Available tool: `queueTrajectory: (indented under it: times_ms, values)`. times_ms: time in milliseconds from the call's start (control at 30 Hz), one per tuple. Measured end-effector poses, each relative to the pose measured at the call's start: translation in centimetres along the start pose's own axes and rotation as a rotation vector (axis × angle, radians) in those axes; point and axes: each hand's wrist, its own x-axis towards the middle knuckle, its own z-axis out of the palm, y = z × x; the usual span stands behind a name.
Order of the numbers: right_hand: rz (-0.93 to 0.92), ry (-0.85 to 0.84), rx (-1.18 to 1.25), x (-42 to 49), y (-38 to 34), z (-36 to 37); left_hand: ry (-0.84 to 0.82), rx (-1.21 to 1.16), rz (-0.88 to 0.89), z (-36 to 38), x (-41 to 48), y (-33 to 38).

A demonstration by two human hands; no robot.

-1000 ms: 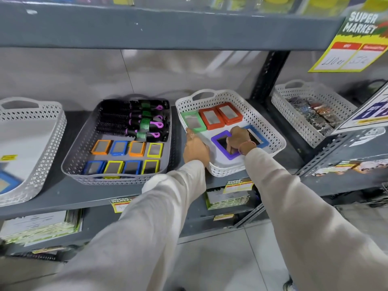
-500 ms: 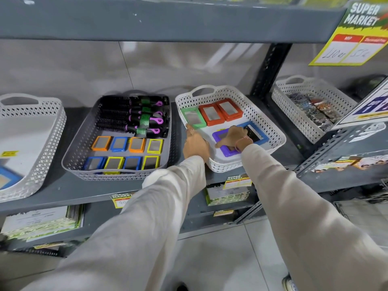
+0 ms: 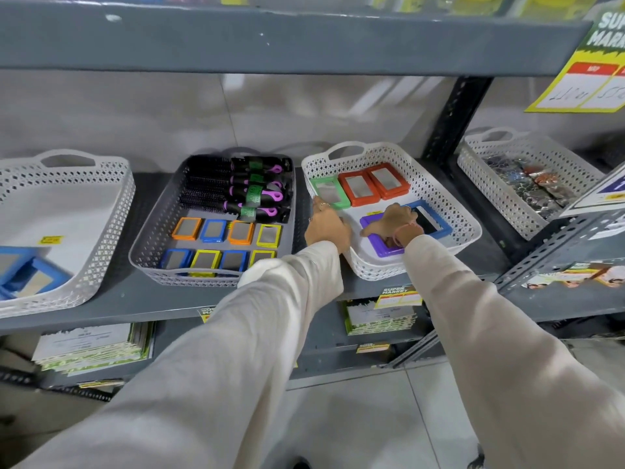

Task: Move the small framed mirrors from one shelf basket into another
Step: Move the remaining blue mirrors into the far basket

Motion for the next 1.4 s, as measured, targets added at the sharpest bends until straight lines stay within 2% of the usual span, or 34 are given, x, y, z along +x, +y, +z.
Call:
queueTrajectory:
  times_ms: [233, 333, 433, 600, 900, 1000, 1167, 1400]
  values:
    - [-0.155, 0.216, 0.094, -1.3, -5.5, -2.4, 0.256, -0.116, 0.017, -7.9, 1.7, -1.5]
    - [-0.275, 0.362, 0.052, -2.5, -10.0, -2.7, 0.342, -0.142, -0.009, -12.3, 1.9, -3.6]
    - [-0.42, 0.397, 0.087, -4.4, -15.6, -2.1, 0.419, -0.112, -0.019, -16.7, 1.6, -6.4]
    - [-0.57, 0.298, 0.158, -8.4, -26.0, 0.9, 0.538, -0.046, -0.13, -23.7, -0.8, -13.5]
    - [-0.881, 0.006, 0.216, -16.3, -37.8, 9.4, 0.571, 0.218, -0.278, -30.2, -5.5, -25.0]
    - [-0.937, -0.123, 0.194, -18.2, -40.5, 12.4, 0.549, 0.323, -0.315, -31.0, -6.3, -27.7]
    - [-0.915, -0.332, 0.06, -20.1, -42.5, 16.5, 0.498, 0.458, -0.405, -30.7, -6.9, -30.7]
    - [-0.967, -0.345, -0.05, -21.2, -43.0, 20.1, 0.476, 0.682, -0.378, -29.3, -6.9, -32.6]
